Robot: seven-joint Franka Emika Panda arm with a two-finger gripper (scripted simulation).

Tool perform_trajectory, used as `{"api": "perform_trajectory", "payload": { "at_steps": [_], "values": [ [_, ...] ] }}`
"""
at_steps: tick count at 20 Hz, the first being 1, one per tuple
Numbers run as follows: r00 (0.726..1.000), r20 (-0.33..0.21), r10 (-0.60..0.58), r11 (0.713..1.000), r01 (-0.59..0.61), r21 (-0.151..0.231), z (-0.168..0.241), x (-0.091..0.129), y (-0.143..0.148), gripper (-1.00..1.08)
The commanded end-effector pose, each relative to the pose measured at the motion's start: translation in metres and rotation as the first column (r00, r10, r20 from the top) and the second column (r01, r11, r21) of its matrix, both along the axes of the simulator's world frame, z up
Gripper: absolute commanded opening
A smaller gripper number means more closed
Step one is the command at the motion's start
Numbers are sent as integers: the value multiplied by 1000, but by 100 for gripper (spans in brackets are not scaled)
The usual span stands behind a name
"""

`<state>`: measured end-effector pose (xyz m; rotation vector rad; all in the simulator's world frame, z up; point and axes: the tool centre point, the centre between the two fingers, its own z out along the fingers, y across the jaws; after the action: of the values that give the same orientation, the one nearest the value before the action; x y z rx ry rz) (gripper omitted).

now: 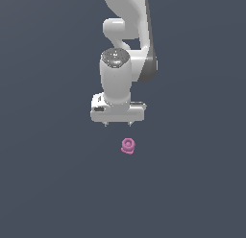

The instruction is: Pick up the object and move it to a goal position.

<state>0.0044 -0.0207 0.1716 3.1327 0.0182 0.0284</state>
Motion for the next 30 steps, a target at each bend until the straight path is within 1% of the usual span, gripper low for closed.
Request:
{"api": "perform_trajectory", "payload": {
  "at_steps": [1, 6, 11, 20, 25, 30],
  "values": [
    [1000, -1, -8, 1000, 8, 1, -2, 1, 1, 100],
    [999, -3, -50, 999, 50, 3, -12, 7, 7, 100],
    [993, -7, -121, 993, 121, 6, -29, 15, 17, 100],
    [964, -15, -266, 964, 266, 9, -67, 30, 38, 100],
    [951, -17, -308, 951, 308, 9, -78, 34, 45, 100],
    [947, -18, -322, 947, 322, 9, -82, 35, 47, 100]
  ]
}}
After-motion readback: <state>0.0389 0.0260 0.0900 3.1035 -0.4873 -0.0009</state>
